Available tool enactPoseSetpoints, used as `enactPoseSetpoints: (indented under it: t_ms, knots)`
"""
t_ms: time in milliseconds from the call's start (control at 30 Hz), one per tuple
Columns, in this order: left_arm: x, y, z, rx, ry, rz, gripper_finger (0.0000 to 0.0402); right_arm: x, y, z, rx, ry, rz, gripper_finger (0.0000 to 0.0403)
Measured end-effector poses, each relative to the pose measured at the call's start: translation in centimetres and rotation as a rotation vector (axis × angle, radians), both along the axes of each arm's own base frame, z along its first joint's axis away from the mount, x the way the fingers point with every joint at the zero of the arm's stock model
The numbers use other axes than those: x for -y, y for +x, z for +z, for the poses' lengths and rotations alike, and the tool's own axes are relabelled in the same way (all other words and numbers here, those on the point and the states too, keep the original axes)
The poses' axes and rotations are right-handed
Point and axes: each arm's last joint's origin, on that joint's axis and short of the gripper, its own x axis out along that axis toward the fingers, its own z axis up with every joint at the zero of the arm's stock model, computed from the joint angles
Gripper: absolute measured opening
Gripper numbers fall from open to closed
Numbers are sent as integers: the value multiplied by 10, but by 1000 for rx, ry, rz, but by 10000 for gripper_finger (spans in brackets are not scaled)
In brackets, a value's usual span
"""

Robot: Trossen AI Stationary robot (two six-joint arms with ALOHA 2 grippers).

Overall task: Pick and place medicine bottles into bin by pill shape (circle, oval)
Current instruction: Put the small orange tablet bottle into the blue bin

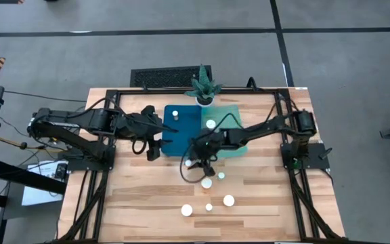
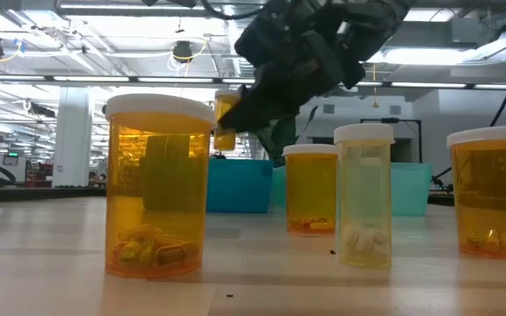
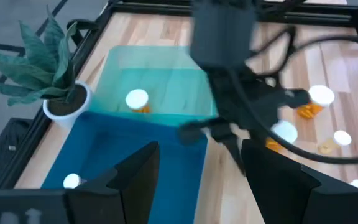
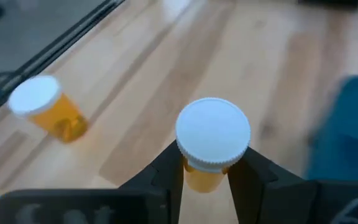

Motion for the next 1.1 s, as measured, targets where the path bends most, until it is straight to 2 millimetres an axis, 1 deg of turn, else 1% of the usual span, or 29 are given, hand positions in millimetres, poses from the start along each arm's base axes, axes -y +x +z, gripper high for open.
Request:
enactPoseSetpoints:
  t_ms: [200, 367, 500, 567, 767, 1100]
  knots:
    - [1, -6, -1, -22, -60, 49, 222, -32, 22, -19, -3, -87, 20, 118]
    - [8, -18, 0, -39, -86, 60, 222, -45, 39, -32, -13, -151, -7, 118]
    - [12, -28, 5, -17, -63, 68, 222, -46, 53, -32, -18, -133, -34, 118]
    - [13, -31, 7, -8, -65, 73, 222, -46, 57, -35, -53, -126, -49, 118]
    - [15, -39, 9, -1, -66, 80, 222, -46, 72, -43, -64, -138, -62, 118]
    - [17, -40, 10, 9, -58, 91, 222, -45, 73, -44, -65, -157, -76, 118]
